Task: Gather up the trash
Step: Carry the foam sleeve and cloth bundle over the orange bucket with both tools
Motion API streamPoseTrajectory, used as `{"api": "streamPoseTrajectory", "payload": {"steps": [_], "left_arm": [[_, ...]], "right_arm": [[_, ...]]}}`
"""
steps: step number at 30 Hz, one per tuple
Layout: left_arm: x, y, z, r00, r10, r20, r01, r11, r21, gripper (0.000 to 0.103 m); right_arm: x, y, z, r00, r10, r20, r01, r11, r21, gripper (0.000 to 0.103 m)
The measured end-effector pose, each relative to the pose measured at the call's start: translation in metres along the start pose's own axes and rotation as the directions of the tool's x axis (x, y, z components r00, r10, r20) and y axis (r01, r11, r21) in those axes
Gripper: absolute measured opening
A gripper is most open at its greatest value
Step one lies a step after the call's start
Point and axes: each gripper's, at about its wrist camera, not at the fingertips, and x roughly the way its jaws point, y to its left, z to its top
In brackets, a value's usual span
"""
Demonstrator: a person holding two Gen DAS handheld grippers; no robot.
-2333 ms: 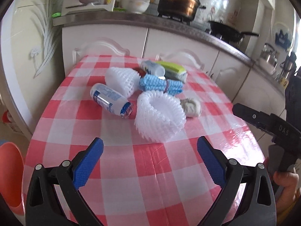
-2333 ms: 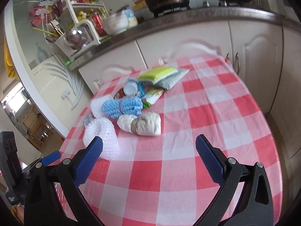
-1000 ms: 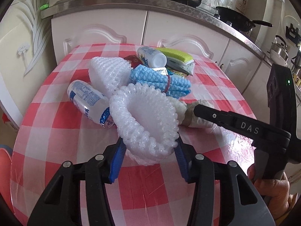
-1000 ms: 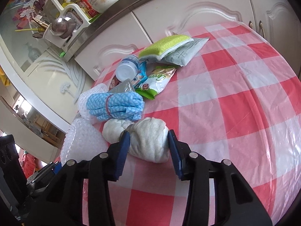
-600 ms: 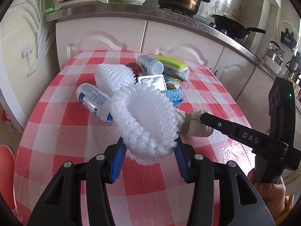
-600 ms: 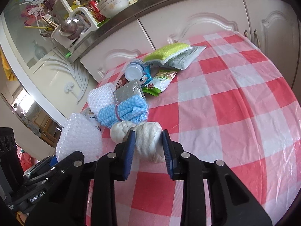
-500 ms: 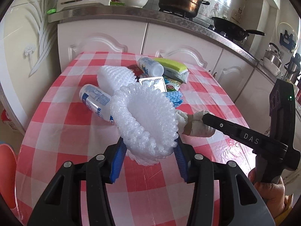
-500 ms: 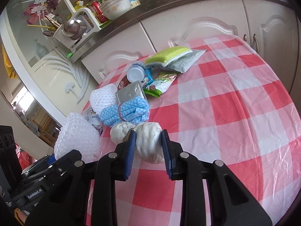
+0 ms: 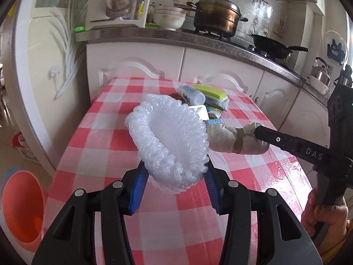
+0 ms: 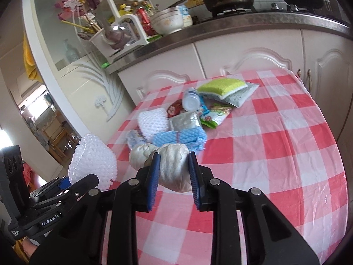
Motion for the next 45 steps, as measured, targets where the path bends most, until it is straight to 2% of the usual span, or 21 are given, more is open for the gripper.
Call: {"api": "streamPoseTrajectory", "payload": {"steps": [7,13,19,27,30,36,40,45], "left_arm": [[-0.027,0.036,-0.006,0.997,0.074,0.030,-0.073,0.996,-0.048,0.050],[-0.050,0.085,-0.016,0.982,0.185,0.040,-0.180,0.977,-0.114,0.050],[-0.069,0.147,-0.033,0.952,0.307,0.008,-0.299,0.931,-0.208,0.050],[-0.084,0.221,-0.065,0.898,0.432,-0.081,-0.434,0.844,-0.315,0.050],[-0.085,0.243,-0.079,0.885,0.452,-0.115,-0.462,0.816,-0.348,0.050],[-0.081,0.272,-0.099,0.869,0.463,-0.175,-0.493,0.780,-0.386,0.051],[-0.079,0.283,-0.110,0.862,0.465,-0.200,-0.505,0.763,-0.403,0.051],[-0.074,0.290,-0.121,0.858,0.459,-0.229,-0.513,0.755,-0.409,0.051]], "right_arm": [[0.005,0.049,0.001,0.998,0.061,-0.022,-0.063,0.994,-0.086,0.027],[0.019,0.103,-0.001,0.989,0.132,-0.067,-0.142,0.974,-0.175,0.028],[0.045,0.172,-0.006,0.968,0.208,-0.144,-0.241,0.929,-0.280,0.028],[0.097,0.251,-0.017,0.931,0.260,-0.256,-0.343,0.861,-0.375,0.028],[0.118,0.277,-0.026,0.916,0.262,-0.303,-0.372,0.835,-0.406,0.028],[0.159,0.319,-0.046,0.892,0.249,-0.378,-0.411,0.796,-0.444,0.029],[0.182,0.335,-0.058,0.877,0.231,-0.421,-0.427,0.776,-0.465,0.029],[0.202,0.347,-0.071,0.864,0.211,-0.458,-0.441,0.757,-0.483,0.029]]}}
